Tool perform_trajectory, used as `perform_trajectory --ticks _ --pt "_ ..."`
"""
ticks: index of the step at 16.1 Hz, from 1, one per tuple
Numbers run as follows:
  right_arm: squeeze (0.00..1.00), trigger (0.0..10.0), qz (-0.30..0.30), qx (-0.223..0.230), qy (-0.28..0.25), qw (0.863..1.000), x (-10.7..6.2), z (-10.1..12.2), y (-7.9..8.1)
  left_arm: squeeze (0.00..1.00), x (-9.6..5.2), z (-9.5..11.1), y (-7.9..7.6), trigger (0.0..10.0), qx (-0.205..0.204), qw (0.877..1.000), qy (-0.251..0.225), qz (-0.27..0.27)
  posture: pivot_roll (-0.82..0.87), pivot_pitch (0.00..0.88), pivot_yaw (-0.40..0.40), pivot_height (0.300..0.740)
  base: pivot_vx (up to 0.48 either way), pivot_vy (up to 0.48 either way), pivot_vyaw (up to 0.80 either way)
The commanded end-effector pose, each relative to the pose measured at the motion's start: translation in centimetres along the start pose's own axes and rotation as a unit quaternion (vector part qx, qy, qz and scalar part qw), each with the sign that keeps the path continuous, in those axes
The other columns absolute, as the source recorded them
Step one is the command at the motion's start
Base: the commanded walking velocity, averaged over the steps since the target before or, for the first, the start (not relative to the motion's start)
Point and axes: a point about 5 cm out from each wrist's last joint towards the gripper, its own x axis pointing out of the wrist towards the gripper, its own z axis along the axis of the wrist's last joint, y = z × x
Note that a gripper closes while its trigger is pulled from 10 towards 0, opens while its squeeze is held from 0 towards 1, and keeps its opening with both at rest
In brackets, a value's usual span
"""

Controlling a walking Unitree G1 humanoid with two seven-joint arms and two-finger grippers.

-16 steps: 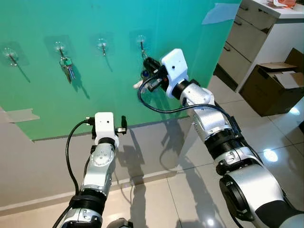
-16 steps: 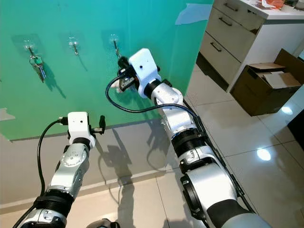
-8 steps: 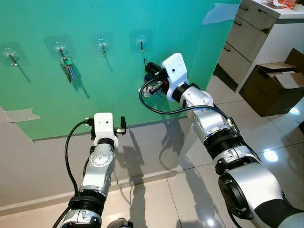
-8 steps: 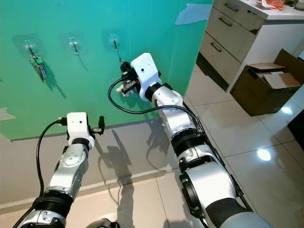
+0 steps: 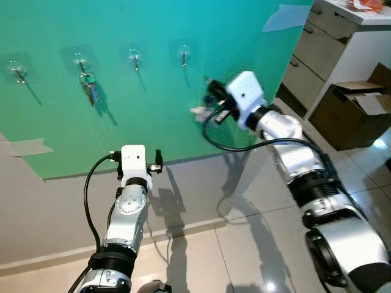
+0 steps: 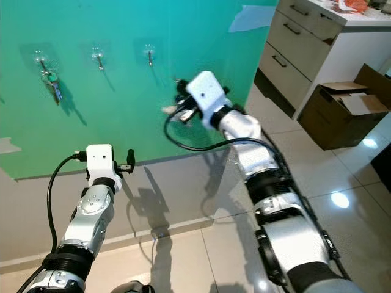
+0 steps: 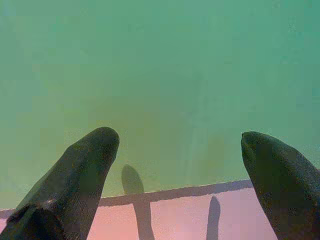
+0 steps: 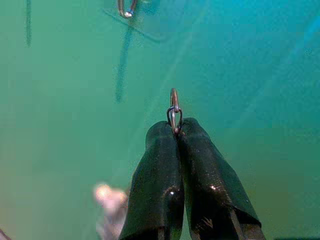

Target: Hang keys on a hook

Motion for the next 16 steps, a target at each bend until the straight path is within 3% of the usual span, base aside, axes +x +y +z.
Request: perform_trajectory --ticks 1,3,5,6,9,11,12,16 --pt "0.0 10.0 0.008 -0.014 0.005 1.0 -0.3 0.1 -0.2 0.0 -0.1 -0.2 -0.1 10.0 -0.001 1.0 0.005 0.004 -0.06 0.0 -0.022 0.74 0.0 0.0 0.0" --pt "0.0 10.0 -0.007 -0.079 0.049 0.996 -1.6 -0.8 -1.6 0.0 0.0 -0.3 -0.4 10.0 -0.004 1.0 0.007 0.001 -0.07 0.0 -0.023 0.74 0.0 0.0 0.0" --pt "0.0 10.0 -0.008 -0.154 0.056 0.986 -1.8 -0.4 -2.1 0.0 0.0 -0.2 -0.5 10.0 -0.004 1.0 0.006 -0.001 -0.08 0.0 -0.021 0.74 0.0 0.0 0.0" --pt "0.0 10.0 -0.004 -0.169 0.052 0.984 -1.7 -0.2 -2.1 0.0 0.0 -0.2 -0.6 10.0 -0.004 1.0 0.006 -0.001 -0.08 0.0 -0.021 0.74 0.0 0.0 0.0" --pt "0.0 10.0 0.025 -0.276 0.011 0.961 -0.7 2.1 -1.2 0.0 0.1 -0.1 -0.8 10.0 -0.006 1.0 0.004 -0.001 -0.08 0.0 -0.03 0.74 0.0 0.0 0.0" --pt "0.0 10.0 0.033 -0.302 -0.007 0.953 -0.2 2.9 -0.8 0.0 0.1 -0.1 -0.8 10.0 -0.007 1.0 0.004 0.001 -0.07 0.0 -0.034 0.74 0.0 0.0 0.0" --pt "0.0 10.0 0.038 -0.339 -0.029 0.94 0.2 3.9 -0.5 0.0 0.1 -0.1 -0.7 10.0 -0.008 1.0 0.003 0.004 -0.07 0.0 -0.037 0.74 0.0 0.0 0.0" --pt "0.0 10.0 0.036 -0.4 -0.064 0.914 0.7 5.3 -0.1 0.0 0.1 -0.1 -0.5 10.0 -0.008 1.0 0.002 0.008 -0.07 0.0 -0.039 0.74 0.0 0.0 0.0"
